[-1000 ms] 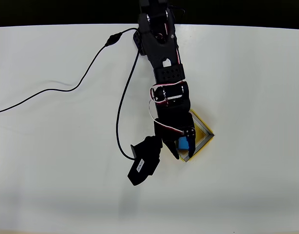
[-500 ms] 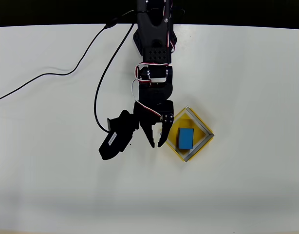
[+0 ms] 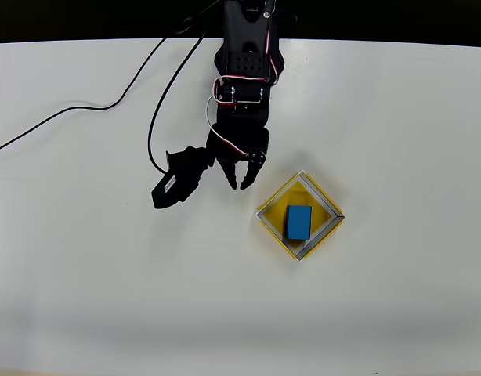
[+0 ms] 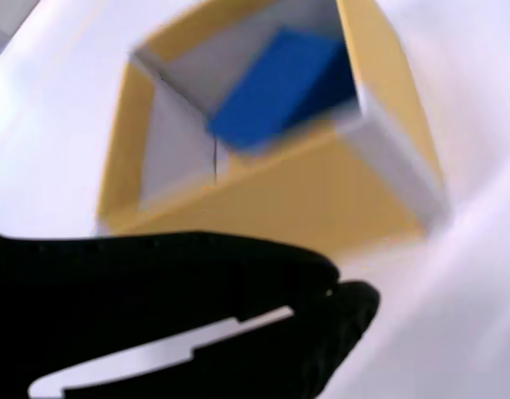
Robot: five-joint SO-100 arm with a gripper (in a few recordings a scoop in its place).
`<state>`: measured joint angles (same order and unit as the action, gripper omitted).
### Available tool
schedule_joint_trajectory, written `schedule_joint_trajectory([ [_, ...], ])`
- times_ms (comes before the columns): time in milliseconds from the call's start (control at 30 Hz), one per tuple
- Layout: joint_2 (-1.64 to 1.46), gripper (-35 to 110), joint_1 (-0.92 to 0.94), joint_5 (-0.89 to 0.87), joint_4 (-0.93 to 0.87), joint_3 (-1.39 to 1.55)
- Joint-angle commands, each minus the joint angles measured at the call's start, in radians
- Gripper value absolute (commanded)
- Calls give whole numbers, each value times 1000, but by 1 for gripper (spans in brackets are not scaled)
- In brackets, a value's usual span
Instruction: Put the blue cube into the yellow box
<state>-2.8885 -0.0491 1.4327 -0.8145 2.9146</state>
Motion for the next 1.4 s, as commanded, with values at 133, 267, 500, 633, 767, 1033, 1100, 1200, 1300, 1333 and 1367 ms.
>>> schedule_joint_trajectory([
  [133, -187, 0, 18, -9, -147, 112],
  [267, -276, 0, 31, 2, -229, 193],
  [500, -436, 0, 37, 124, -509, 230],
  [633, -457, 0, 40, 176, -545, 230],
  [767, -457, 0, -2, 199, -545, 230],
  [1033, -457, 1, -25, 132, -541, 230],
  [1100, -457, 1, -48, 120, -538, 230],
  [1200, -457, 1, -51, 121, -538, 230],
  [1300, -454, 1, -48, 121, -537, 230],
  [1333, -454, 1, -48, 121, -537, 230],
  [1367, -454, 1, -48, 121, -537, 230],
])
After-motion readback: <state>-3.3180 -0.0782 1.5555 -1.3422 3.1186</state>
